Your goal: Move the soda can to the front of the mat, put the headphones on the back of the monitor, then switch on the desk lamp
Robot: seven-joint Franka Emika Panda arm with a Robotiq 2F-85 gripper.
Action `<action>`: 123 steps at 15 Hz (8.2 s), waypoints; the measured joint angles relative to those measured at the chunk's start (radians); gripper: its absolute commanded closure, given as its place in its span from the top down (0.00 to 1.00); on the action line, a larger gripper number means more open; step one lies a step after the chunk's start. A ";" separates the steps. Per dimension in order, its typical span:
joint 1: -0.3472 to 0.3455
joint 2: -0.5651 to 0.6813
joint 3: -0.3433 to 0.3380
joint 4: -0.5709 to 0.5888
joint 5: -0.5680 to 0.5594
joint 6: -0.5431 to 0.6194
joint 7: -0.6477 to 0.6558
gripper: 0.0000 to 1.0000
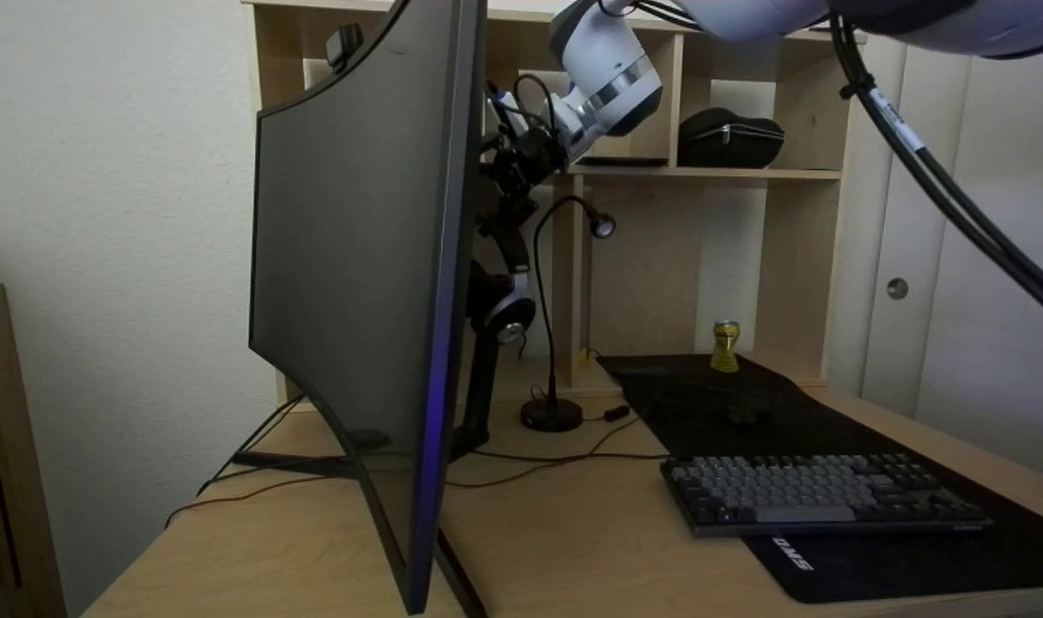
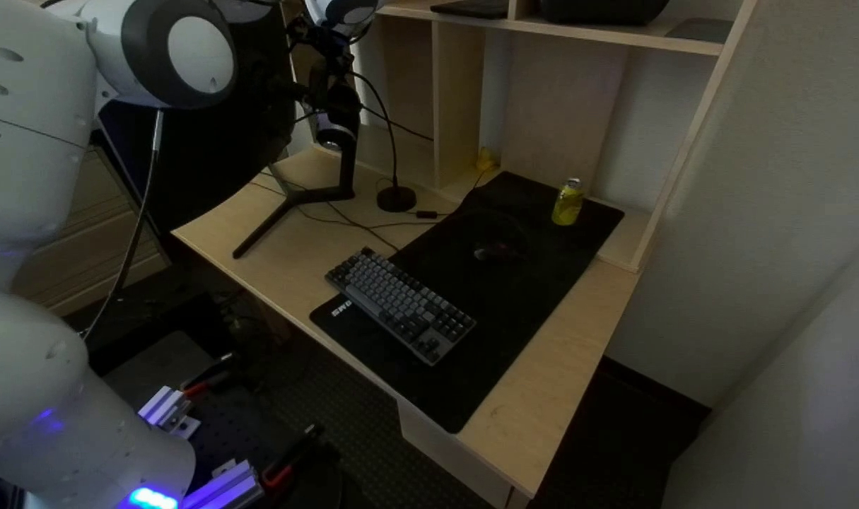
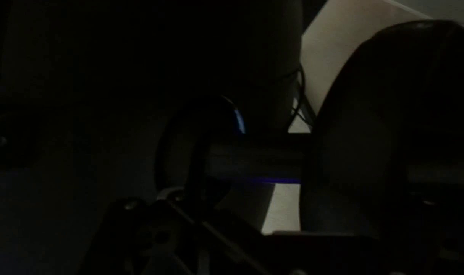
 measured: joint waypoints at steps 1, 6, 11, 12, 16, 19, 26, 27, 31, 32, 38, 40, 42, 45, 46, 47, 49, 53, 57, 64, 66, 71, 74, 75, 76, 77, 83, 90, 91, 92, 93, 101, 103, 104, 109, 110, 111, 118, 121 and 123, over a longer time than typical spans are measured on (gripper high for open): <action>0.018 -0.008 -0.032 -0.029 -0.027 0.015 0.000 1.00; 0.129 -0.032 -0.165 -0.155 -0.079 0.077 -0.002 1.00; 0.232 -0.122 -0.242 -0.217 -0.096 0.123 -0.003 1.00; 0.250 -0.156 -0.249 -0.225 -0.104 0.138 -0.003 1.00; 0.283 -0.335 -0.203 -0.277 -0.228 0.255 -0.003 1.00; 0.329 -0.481 -0.250 -0.351 -0.289 0.334 -0.002 1.00; 0.396 -0.794 -0.557 -0.689 -0.299 0.408 -0.005 1.00; 0.387 -0.829 -0.577 -0.738 -0.296 0.397 -0.009 1.00; 0.390 -0.882 -0.574 -0.799 -0.296 0.396 -0.007 1.00; 0.353 -0.879 -0.534 -0.799 -0.292 0.396 -0.007 1.00; -0.032 -0.640 -0.315 -0.843 -0.116 0.438 -0.009 1.00; -0.025 -0.561 -0.348 -0.848 -0.087 0.456 -0.011 1.00; -0.016 -0.549 -0.352 -0.846 -0.083 0.460 -0.009 1.00; 0.022 -0.526 -0.417 -0.851 -0.068 0.436 -0.001 1.00; 0.053 -0.487 -0.477 -0.851 -0.022 0.416 -0.005 1.00; 0.078 -0.438 -0.530 -0.842 0.041 0.386 -0.008 1.00; 0.145 -0.323 -0.645 -0.812 0.195 0.291 -0.012 1.00; 0.259 -0.188 -0.786 -0.782 0.353 0.176 -0.010 1.00; 0.293 -0.152 -0.866 -0.810 0.387 0.090 -0.003 1.00; 0.371 -0.026 -1.108 -0.966 0.595 -0.254 -0.005 1.00; 0.384 -0.026 -1.116 -0.981 0.600 -0.255 -0.005 1.00; 0.258 -0.163 -0.906 -0.939 0.247 -0.238 -0.098 1.00; 0.176 -0.279 -0.796 -0.918 0.007 -0.238 -0.144 1.00; 0.146 -0.318 -0.760 -0.913 -0.036 -0.237 -0.151 1.00; 0.126 -0.348 -0.740 -0.912 -0.057 -0.237 -0.151 1.00; 0.095 -0.369 -0.704 -0.911 -0.077 -0.231 -0.140 1.00; -0.164 -0.373 -0.334 -0.829 -0.269 -0.254 -0.235 1.00; -0.248 -0.310 -0.160 -0.685 -0.409 -0.328 -0.334 1.00; -0.252 -0.306 -0.157 -0.684 -0.409 -0.328 -0.333 1.00; -0.255 -0.304 -0.147 -0.682 -0.438 -0.328 -0.345 1.00; -0.254 -0.301 -0.133 -0.677 -0.478 -0.328 -0.365 1.00; -0.231 -0.258 -0.028 -0.475 -0.633 -0.393 -0.464 1.00; -0.233 -0.256 -0.028 -0.473 -0.633 -0.394 -0.468 1.00; -0.234 -0.255 -0.025 -0.473 -0.633 -0.408 -0.504 1.00; -0.250 -0.194 -0.022 -0.389 -0.718 -0.427 -0.784 1.00; -0.258 -0.175 -0.022 -0.349 -0.726 -0.436 -0.841 1.00; -0.268 -0.155 -0.022 -0.304 -0.719 -0.458 -0.894 1.00; -0.277 -0.107 -0.018 -0.214 -0.747 -0.490 -0.991 1.00; -0.251 -0.057 -0.016 -0.154 -0.791 -0.387 -1.075 1.00; -0.236 0.002 -0.014 -0.077 -0.796 -0.308 -1.095 1.00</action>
